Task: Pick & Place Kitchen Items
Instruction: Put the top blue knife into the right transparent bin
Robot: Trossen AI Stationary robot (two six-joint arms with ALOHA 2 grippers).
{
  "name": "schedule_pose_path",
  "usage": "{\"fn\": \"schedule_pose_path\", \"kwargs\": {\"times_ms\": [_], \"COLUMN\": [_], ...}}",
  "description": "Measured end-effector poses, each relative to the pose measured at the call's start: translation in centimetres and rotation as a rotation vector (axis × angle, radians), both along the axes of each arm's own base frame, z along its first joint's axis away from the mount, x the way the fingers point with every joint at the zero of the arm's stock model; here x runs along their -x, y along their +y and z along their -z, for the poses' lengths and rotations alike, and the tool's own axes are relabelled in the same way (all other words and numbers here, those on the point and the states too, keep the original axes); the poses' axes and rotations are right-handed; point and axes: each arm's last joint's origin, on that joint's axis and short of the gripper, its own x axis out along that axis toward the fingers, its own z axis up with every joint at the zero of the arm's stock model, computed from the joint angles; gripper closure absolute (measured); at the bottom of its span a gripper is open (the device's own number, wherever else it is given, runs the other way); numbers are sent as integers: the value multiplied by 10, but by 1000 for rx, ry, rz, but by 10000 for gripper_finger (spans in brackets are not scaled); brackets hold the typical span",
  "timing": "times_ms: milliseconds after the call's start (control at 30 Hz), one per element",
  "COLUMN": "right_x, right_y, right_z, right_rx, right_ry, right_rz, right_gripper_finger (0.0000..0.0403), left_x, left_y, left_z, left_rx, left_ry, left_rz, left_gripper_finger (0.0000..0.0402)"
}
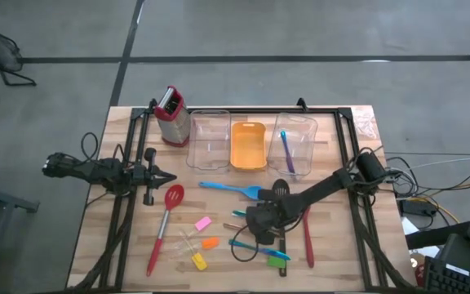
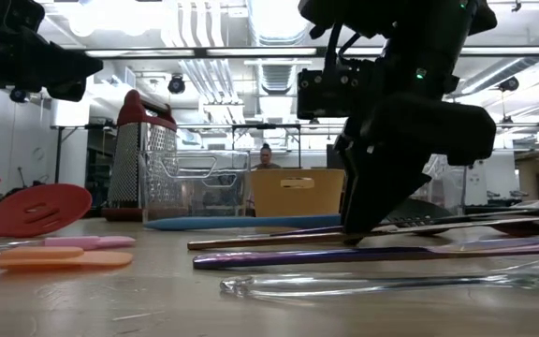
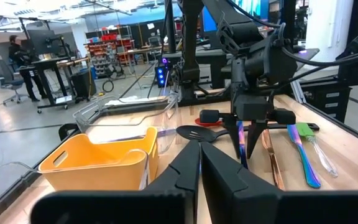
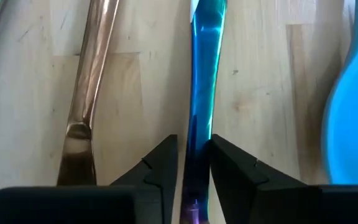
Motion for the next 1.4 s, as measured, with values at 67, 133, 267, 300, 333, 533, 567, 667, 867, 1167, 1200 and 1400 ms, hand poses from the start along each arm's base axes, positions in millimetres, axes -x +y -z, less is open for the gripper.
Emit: {"fn": "schedule_pose_path", "kwargs": {"times_ms": [67,133,267,300,333,533,567,667,867,1167,1200,1400], "right_x": [0,1,1,1,1,1,1,1,-2,-6,-7,-9], "right_y": [0,0,0,0,0,-1,-1,-1,-1,1,1,1], "right_z": [-1,-3,-5,-5,-5,-5,-5,-6,-9,-15,-16,-24], "right_rx": [-1,-5,-7,-7,-7,6,10,19,21,20,21,52], "right_ry": [-2,-7,-9,-9,-9,-13,-13,-14,-27,-43,-47,-37], "right_rz": [0,-1,-2,-2,-2,3,4,3,-2,-14,-16,-9], "right_gripper_finger": [324,336,354,356,357,344,344,348,355,350,352,350], "left_x": [0,0,0,0,0,0,0,0,0,0,0,0], "left_y": [0,0,0,0,0,0,0,0,0,0,0,0], "left_z": [0,0,0,0,0,0,0,0,0,0,0,0], "left_rx": [0,0,0,0,0,0,0,0,0,0,0,0], "left_ry": [0,0,0,0,0,0,0,0,0,0,0,0], "left_rz": [0,0,0,0,0,0,0,0,0,0,0,0], "left_gripper_finger": [382,383,381,381,380,383,383,381,383,381,381,382]}}
